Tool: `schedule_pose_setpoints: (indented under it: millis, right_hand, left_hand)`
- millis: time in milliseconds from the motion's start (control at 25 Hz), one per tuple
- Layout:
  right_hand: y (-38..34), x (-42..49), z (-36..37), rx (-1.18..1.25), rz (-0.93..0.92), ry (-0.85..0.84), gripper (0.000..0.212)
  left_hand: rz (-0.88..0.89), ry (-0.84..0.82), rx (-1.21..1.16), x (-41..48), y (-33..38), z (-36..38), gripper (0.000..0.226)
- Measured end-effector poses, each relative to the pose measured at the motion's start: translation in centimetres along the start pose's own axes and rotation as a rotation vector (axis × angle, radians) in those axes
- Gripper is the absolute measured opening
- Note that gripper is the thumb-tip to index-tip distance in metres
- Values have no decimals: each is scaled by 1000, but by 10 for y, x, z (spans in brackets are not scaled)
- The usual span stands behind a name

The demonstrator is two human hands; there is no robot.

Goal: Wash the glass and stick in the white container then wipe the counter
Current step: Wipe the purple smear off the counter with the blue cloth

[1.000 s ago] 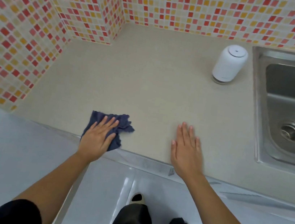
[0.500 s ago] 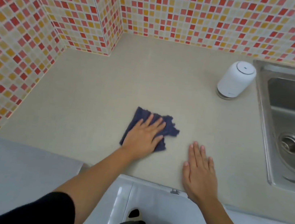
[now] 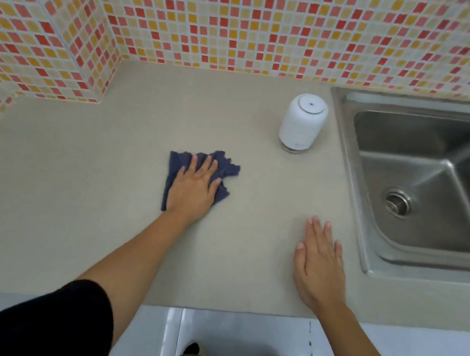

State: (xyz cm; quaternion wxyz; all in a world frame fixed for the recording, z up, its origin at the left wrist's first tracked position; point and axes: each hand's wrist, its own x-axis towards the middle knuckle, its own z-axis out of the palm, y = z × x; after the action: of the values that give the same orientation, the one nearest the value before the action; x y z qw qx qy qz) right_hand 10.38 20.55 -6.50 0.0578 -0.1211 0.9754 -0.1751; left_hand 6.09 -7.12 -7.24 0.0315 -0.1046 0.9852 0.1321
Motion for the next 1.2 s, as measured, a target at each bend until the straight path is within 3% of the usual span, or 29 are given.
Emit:
schedule_pose_setpoints:
  millis: [120, 240, 400, 520, 600, 680, 760, 840, 960, 1040, 1200]
  right_hand:
    - [51, 10, -25, -35, 67, 43, 75]
    - [106, 29, -49, -50, 85, 67, 74]
    - [179, 68, -83, -31, 48, 54, 74]
    - [225, 100, -115, 25, 0, 56, 68]
    - [254, 122, -134, 130, -50, 11, 53]
    - [269, 142, -153, 365, -85, -87, 25]
    - [267, 156, -172, 562, -132, -171, 18]
    - [255, 166, -192, 727, -154, -235, 12]
    - [247, 183, -218, 966, -165, -238, 12]
    - [249, 196, -234, 1032, -193, -231, 14]
    - [260, 220, -261, 933, -246, -165, 19]
  left_hand:
    - [124, -36, 26, 4, 83, 22, 54]
    - [188, -49, 11, 6, 159, 42, 74]
    - [149, -54, 0, 13, 237, 67, 75]
    - [-9, 44, -268, 23, 274, 71, 61]
    - [-180, 142, -498, 30, 304, 60, 47]
    - [-366, 191, -670, 41, 341, 43, 39]
    - [-492, 213, -898, 54, 381, 24, 41]
    - [-580, 164, -1222, 71, 415, 9, 41]
    - [-572, 29, -1614, 89, 452, -9, 44]
    - [-521, -13, -1663, 97, 466, -16, 46]
    - [-552, -60, -1633, 110, 486, -14, 51]
